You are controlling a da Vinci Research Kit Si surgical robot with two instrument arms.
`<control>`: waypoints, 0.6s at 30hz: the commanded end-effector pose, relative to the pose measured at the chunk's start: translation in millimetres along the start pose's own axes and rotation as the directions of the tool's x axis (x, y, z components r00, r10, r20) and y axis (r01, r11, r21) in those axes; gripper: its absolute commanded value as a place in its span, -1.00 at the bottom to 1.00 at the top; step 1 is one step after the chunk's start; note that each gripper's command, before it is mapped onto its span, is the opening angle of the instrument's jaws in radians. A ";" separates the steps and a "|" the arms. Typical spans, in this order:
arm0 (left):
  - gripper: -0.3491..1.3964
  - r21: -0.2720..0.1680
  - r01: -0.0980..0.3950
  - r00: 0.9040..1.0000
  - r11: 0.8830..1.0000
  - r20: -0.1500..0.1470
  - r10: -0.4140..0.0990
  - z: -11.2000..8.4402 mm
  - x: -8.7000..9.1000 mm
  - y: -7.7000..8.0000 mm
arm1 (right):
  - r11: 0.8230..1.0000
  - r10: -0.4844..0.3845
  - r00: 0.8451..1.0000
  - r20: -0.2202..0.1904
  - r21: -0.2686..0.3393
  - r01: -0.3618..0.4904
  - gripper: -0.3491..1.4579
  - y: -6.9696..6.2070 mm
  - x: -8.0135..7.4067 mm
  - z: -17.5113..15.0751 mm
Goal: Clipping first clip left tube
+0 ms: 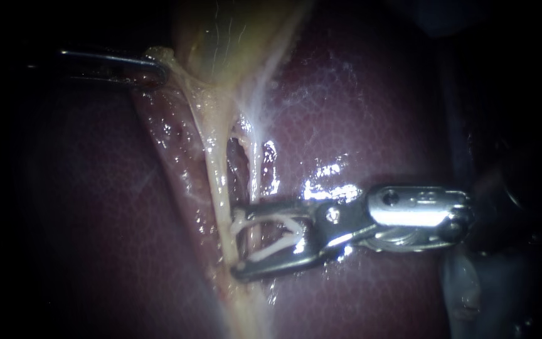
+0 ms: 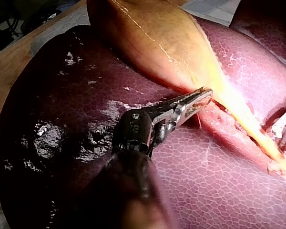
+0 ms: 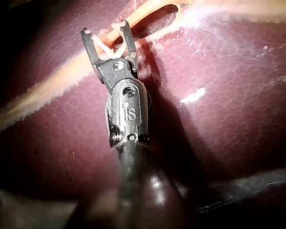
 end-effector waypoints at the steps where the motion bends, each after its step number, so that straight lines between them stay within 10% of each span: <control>1: -1.00 0.000 -0.001 1.000 1.000 -0.003 0.001 0.0 0.0 0.0 | 1.000 0.000 1.000 0.000 -0.002 0.000 -0.12 0.3 -0.3 0.1; 18: -1.00 0.000 -0.001 1.000 1.000 -0.003 0.001 0.0 0.2 0.1 | 0.999 0.043 0.999 0.007 -0.011 -0.043 -0.10 4.5 -5.4 1.1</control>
